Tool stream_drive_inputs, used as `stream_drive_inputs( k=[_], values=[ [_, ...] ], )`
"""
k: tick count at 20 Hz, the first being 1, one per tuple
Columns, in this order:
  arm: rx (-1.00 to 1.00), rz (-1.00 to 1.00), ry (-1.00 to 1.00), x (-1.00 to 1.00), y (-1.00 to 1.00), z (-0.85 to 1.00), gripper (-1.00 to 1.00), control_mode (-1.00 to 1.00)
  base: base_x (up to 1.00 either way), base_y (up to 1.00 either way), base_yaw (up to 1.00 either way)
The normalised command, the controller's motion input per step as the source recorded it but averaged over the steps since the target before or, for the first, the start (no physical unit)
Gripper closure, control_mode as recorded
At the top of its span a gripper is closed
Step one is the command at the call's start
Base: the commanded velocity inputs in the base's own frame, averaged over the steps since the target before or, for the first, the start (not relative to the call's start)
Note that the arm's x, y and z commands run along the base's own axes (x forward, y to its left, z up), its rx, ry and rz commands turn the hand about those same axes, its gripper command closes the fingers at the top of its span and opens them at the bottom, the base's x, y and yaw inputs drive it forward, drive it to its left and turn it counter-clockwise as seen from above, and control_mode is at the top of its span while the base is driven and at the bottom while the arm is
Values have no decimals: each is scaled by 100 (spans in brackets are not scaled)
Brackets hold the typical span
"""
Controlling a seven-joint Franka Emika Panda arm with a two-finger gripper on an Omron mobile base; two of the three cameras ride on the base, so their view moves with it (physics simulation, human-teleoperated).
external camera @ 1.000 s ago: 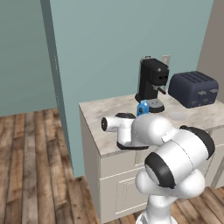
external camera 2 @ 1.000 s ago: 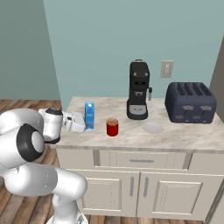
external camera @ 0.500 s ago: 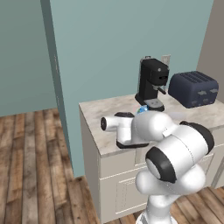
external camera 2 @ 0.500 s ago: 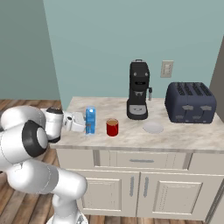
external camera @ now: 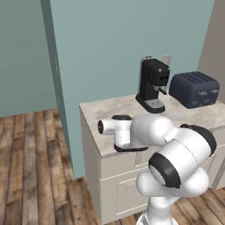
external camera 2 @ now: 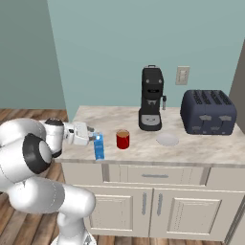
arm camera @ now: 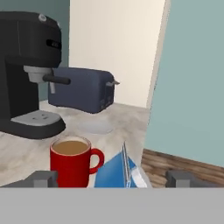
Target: Take a sugar cube from the saucer and place it inside the coffee. Then, grab milk from the fridge and place it next to the coffee on the counter to sweeten the coffee.
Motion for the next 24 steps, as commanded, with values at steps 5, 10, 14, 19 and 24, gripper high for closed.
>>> stream_drive_inputs(
  k=[5,10,14,19,24],
  values=[
    [-6,0,-14,-21,47,18,-100,-100,0,0,0],
    [-2,-3,-7,-62,14,7,-100,-100,0,0,0],
    [4,-8,1,-100,-25,12,-100,-100,0,0,0],
    [13,-3,-7,-61,-43,42,-100,-100,0,0,0],
    [30,0,-6,-30,-69,54,-100,-100,0,0,0]
  ],
)
